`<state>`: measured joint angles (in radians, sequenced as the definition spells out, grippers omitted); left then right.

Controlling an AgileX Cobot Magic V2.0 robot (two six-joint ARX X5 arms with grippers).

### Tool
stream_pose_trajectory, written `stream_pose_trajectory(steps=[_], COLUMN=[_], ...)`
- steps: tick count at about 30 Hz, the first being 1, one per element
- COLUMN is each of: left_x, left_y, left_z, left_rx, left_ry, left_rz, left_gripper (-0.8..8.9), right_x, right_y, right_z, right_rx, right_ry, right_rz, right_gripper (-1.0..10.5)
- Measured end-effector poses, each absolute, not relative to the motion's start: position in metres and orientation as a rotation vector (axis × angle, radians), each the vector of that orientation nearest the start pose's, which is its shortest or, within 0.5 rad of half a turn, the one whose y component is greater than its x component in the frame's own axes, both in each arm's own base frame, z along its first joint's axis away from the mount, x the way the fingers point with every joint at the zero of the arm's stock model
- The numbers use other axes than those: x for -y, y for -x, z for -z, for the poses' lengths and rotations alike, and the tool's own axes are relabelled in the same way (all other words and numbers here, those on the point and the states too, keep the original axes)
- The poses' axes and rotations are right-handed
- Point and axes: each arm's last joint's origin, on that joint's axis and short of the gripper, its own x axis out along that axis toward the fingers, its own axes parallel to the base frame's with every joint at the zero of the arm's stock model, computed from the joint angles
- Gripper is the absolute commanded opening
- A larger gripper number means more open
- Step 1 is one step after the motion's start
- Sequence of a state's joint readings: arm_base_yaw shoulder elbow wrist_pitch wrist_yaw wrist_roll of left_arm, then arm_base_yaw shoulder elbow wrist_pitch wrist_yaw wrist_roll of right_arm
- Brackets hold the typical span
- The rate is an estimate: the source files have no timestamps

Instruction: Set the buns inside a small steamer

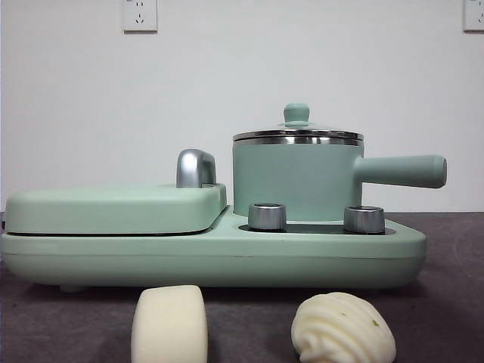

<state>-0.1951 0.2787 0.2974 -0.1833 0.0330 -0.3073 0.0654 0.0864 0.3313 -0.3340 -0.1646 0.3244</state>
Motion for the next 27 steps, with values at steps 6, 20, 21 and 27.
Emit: stream_pose_trajectory(steps=[6,20,21,27], left_x=[0.035,0.081,0.083,0.087], left_y=[-0.118,-0.155,-0.155,-0.153], left_z=[-0.267,-0.326,-0.327,-0.328], left_rx=[-0.297,-0.558,-0.562,-0.566], left_ry=[0.288,0.290,0.288,0.272], left_rz=[0.348,0.873,0.905,0.974], left_gripper=[0.09,0.09,0.09,0.12], right_x=[-0.013,-0.023,-0.024,-0.024], right_y=[-0.073,-0.077,-0.078,-0.078], right_z=[-0.274,-0.331,-0.333,-0.334], right_rx=[-0.224,-0.396,-0.392,-0.384], right_ry=[-0.325,-0.207,-0.202,-0.188], right_rz=[-0.311,-0.721,-0.735,-0.751], right_gripper=[0.1,0.1,0.1,0.2])
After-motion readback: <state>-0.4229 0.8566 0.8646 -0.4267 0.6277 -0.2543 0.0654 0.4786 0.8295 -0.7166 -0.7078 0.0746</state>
